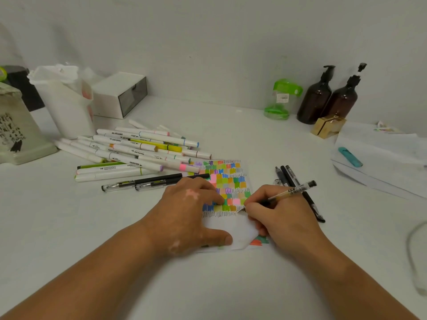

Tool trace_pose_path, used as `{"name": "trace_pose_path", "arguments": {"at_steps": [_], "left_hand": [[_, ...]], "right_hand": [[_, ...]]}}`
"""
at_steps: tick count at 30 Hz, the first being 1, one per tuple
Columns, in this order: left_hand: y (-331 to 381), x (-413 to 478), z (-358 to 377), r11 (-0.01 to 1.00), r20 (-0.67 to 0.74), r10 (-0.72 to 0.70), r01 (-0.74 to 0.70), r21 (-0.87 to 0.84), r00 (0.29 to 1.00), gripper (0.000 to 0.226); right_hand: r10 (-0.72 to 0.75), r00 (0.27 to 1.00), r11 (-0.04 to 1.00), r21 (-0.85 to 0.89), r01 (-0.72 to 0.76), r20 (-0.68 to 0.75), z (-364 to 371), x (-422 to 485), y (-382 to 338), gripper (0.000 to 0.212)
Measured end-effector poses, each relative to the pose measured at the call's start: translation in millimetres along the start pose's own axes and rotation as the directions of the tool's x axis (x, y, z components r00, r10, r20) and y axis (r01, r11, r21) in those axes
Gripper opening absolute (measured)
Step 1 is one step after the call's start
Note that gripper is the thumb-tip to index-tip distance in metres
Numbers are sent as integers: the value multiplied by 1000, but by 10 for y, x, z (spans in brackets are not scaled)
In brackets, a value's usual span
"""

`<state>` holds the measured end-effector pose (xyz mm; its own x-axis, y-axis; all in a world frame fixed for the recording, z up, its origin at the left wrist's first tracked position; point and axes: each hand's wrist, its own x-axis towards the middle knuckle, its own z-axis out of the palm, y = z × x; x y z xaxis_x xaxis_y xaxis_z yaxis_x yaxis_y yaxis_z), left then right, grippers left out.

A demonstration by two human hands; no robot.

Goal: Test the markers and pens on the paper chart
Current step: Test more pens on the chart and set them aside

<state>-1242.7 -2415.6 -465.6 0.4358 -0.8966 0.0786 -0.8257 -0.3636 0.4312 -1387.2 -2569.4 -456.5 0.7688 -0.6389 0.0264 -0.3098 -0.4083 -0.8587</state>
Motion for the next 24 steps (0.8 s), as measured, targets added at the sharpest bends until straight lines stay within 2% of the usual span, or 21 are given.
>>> {"name": "trace_pose_path", "arguments": {"at_steps": [5,24], "left_hand": [[-19,6,14,1000,3,-4,4,3,1000,81],[-46,19,33,1000,-4,-7,7,8,1000,83]], "right_hand": [[-20,1000,997,-70,21,13,3,-5,-3,17],[-19,999,994,-109,14,-45,-6,1,-4,15]]}}
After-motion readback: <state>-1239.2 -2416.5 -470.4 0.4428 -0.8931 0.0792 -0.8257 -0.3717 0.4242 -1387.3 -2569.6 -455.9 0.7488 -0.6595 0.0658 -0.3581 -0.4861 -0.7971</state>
